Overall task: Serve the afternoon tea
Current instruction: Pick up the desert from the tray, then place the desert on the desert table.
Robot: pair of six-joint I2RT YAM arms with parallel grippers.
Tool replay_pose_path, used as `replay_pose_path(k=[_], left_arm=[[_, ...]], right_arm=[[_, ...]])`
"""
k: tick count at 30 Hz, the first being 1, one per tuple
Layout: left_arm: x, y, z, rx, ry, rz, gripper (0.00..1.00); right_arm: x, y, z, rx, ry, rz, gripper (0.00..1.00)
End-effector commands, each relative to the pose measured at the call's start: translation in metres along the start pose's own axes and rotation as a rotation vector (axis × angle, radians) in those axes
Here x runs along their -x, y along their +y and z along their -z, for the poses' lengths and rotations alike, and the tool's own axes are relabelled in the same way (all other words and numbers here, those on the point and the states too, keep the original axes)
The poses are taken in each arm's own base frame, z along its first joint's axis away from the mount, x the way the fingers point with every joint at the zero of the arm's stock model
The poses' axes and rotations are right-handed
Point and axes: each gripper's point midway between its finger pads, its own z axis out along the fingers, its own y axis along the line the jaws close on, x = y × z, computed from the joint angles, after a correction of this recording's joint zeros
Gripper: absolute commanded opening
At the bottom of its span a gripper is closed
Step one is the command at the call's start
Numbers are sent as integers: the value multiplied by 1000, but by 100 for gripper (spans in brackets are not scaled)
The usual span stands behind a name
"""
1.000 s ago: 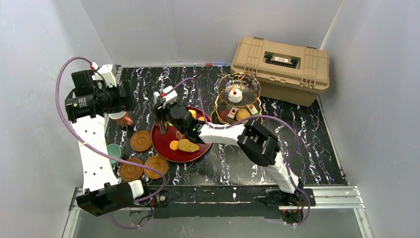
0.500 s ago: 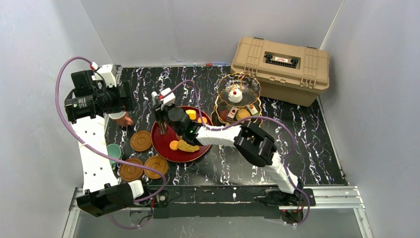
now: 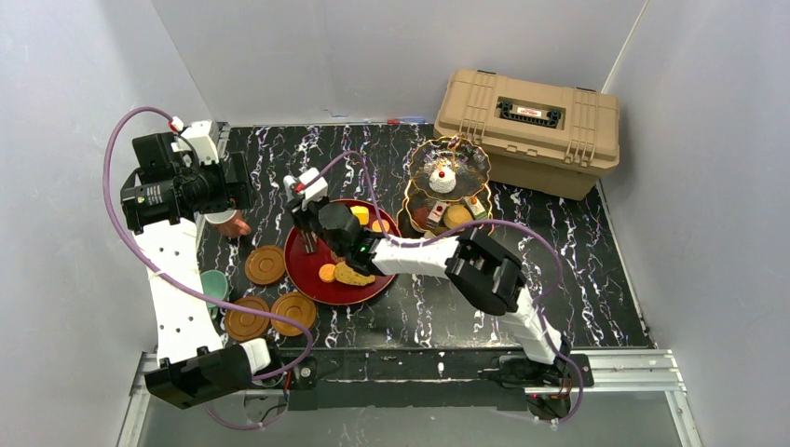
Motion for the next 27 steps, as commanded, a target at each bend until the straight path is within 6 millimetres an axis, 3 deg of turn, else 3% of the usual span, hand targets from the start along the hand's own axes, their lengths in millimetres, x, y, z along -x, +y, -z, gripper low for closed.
replay_pose_path(k=[1,6,11,21,27], left_arm=[[7,-6,11,-16,-41,-16,98],[8,-6,12,-18,-44,-17,98],[6,-7,12,-19,-44,-17,98],[5,-10,10,-39,-44,4,98],[5,-12,8,-52,-41,23,98]], right_arm=[[131,6,27,67,-239,-8,9],[178,11,69,170,-276,58,8],[222,2,124,242,-270,146,8],[298,-86,234,32,-210,398,9],[321,-128,271,-110,-185,491,10]])
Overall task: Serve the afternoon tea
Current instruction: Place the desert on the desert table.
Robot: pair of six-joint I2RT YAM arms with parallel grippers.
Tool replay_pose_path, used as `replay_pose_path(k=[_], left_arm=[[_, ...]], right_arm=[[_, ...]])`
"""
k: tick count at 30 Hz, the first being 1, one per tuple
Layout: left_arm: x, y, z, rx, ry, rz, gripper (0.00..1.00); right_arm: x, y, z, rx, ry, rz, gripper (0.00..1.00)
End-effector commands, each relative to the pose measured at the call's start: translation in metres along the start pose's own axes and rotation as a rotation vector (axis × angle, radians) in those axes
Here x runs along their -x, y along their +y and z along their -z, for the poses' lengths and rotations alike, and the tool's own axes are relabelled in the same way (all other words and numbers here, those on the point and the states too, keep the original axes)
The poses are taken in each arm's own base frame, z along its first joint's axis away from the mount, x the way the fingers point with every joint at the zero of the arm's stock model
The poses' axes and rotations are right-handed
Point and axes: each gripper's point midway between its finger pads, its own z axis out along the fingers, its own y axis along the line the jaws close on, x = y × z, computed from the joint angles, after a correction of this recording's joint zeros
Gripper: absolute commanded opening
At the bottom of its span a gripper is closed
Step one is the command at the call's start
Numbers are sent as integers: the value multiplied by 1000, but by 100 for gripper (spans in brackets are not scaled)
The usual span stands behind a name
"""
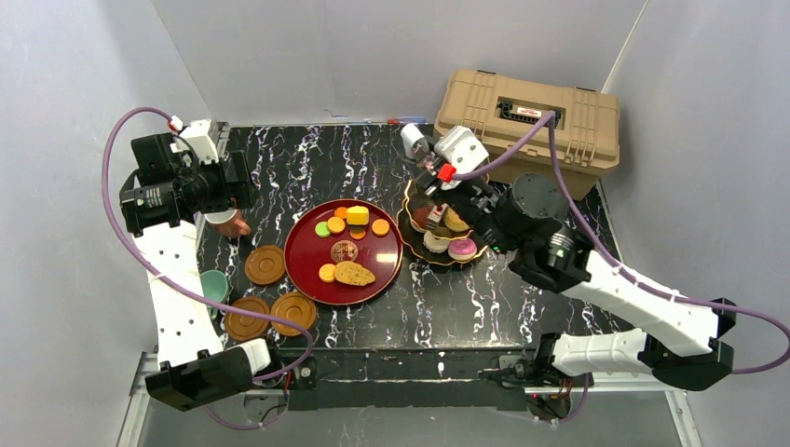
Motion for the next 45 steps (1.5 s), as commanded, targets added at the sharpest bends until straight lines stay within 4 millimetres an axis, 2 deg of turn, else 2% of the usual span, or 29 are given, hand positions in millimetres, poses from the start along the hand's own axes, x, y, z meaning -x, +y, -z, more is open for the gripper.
replay_pose_path(k=[1,8,14,17,20,27,38,43,45], left_arm=[[2,-6,5,-25,-22,13,98],[1,-7,4,-30,-20,16,98],[1,-7,4,-31,-20,14,98],[1,-8,3,-34,-18,17,98],[1,-8,4,-37,-21,20,98],[1,-7,6,-24,-28,9,98],[1,-9,7,-32,-33,10,98],[2,-9,8,-31,-37,10,98],[3,-9,8,-30,-38,8,98]], right_arm=[[0,-40,23,-116,93,144,10],[-4,-70,43,-232,159,217,10],[-8,-85,51,-317,173,267,10],[-12,-89,47,-350,176,302,10],[-21,-93,34,-367,177,322,11],[-51,-124,4,-412,168,248,10],[-59,-127,-9,-416,146,205,10],[-63,-130,-8,-430,158,194,20],[-65,-130,-6,-436,163,191,29]])
